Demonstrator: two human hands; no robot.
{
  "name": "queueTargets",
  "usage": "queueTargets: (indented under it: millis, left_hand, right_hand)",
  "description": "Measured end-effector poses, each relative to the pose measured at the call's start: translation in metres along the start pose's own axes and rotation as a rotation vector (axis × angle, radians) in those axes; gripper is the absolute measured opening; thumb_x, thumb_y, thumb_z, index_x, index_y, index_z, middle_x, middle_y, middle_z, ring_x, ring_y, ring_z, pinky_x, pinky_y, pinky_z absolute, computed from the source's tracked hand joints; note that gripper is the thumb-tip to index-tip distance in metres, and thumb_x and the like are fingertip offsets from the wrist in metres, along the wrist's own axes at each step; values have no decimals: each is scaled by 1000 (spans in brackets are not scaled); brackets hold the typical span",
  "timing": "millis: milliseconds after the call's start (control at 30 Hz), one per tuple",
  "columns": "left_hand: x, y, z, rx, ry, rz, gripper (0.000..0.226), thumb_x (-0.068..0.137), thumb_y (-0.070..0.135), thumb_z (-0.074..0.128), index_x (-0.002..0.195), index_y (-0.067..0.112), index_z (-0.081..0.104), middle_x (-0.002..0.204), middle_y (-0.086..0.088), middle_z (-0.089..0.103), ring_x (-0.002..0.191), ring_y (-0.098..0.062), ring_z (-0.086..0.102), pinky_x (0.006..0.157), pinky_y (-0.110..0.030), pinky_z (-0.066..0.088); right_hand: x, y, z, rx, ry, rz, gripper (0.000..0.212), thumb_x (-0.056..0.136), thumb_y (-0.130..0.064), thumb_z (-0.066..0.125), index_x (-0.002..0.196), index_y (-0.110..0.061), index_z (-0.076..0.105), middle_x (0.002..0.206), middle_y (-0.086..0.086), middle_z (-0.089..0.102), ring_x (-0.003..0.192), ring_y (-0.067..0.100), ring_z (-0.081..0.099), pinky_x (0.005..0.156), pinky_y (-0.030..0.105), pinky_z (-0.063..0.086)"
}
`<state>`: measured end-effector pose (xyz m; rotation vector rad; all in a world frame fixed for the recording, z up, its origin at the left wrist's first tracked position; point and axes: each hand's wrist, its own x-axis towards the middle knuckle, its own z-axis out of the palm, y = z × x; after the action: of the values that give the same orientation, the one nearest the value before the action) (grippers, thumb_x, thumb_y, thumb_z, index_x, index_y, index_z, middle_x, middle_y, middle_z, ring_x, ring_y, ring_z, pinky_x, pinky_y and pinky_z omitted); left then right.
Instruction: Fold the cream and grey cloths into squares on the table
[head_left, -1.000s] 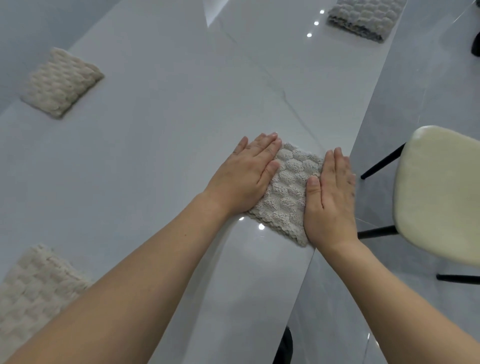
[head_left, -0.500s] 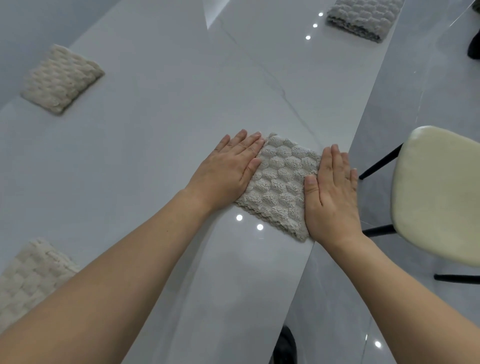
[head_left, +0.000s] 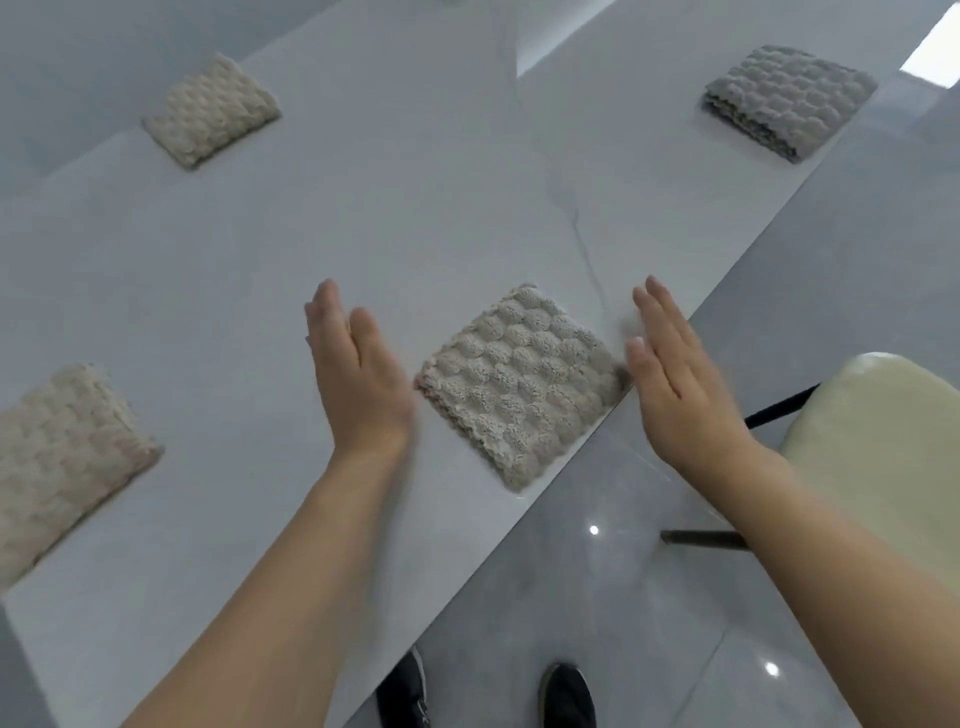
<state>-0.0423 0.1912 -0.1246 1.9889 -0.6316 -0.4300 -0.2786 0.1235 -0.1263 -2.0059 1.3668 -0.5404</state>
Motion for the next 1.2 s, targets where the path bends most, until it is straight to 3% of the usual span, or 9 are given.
queueTargets:
  millis: [67,167,367,667,800,1033,1200]
  left_hand:
    - [-37,10,6,-97,22,12,49,107,26,28,155,17,24,162,7,19,148,-2,8,121,-23,7]
    - [-75,23,29,-154,-10,-17,49,107,30,27,155,22,20,162,12,14,147,3,2,120,-19,6]
    - [-88,19,68,-84,32,-31,62,99,40,21,155,14,21,163,3,16,150,-9,2,123,-34,7]
    - [-83,-1,70,527,19,53,61,100,35,16,154,7,21,163,-6,19,151,-21,7,123,-37,3]
    - [-78,-19,45,727,-33,149,63,100,39,11,155,9,18,163,-4,16,151,-19,8,122,-40,2]
    - [-68,-35,17,853,-58,154,67,98,43,3,157,14,14,165,1,8,152,-17,0,122,-39,-2]
    - [-69,-33,18,770,-66,144,65,98,40,6,156,13,16,165,0,9,152,-17,-1,122,-37,-4]
  right_hand:
    - [24,-14,-5,166,-128,-109,49,106,-30,27,153,-20,23,160,-13,14,143,-8,7,114,9,3]
    - [49,-25,3,198,-245,-244,48,105,-29,29,152,-20,27,159,-14,17,143,-9,10,115,10,5]
    - [66,-11,21,82,-425,-338,48,105,-31,30,153,-24,24,160,-16,13,143,-9,7,118,16,4]
    - [70,-5,28,-385,-435,-493,70,93,-53,1,156,-22,7,162,-10,-1,147,2,-4,120,27,-5]
    - [72,4,19,-488,-405,-482,67,94,-53,-1,155,-26,2,162,-11,0,147,3,-5,120,29,-7]
    - [68,23,9,-539,-250,-332,62,96,-49,2,154,-30,16,161,-13,10,148,5,2,121,33,-3]
    - [70,23,7,-434,-284,-320,63,96,-51,6,154,-29,19,161,-13,11,147,4,2,120,30,-5]
